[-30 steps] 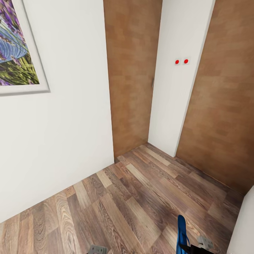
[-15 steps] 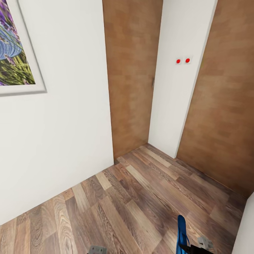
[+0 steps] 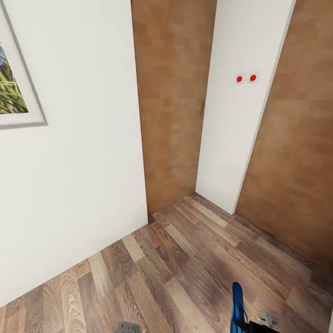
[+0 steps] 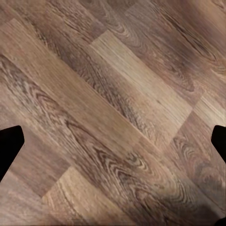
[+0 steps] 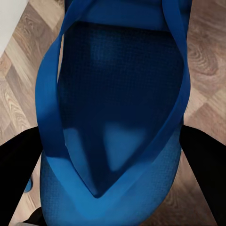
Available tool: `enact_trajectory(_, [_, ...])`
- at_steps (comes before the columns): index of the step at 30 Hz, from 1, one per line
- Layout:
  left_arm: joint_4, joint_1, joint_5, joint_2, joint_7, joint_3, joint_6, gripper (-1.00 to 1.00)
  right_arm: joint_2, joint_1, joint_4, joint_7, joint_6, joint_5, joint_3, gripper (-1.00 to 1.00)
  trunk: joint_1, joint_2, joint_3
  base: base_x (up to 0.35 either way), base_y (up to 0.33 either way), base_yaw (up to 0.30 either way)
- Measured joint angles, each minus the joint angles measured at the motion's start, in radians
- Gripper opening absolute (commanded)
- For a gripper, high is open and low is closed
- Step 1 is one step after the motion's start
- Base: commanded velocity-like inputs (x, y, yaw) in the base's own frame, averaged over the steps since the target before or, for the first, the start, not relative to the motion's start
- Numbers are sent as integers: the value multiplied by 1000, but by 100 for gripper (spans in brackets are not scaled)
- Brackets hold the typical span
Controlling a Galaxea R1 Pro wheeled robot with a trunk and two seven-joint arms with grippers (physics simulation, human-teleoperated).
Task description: In the bedroom, move the book from the bed onto either nightstand, and place the two sandals side by side next to the bed.
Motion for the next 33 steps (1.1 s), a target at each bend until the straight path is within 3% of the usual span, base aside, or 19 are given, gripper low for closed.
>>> enact_trajectory(15, [0, 0, 0, 0, 0, 0, 0, 100, 0, 0, 0, -1, 0, 0, 0, -100, 0, 0, 0, 314, 0, 39])
enact_trajectory(33, [0, 0, 0, 0, -2, 0, 0, 100, 0, 0, 0, -3, 0, 1, 0, -100, 1, 0, -7, 29, 0, 272])
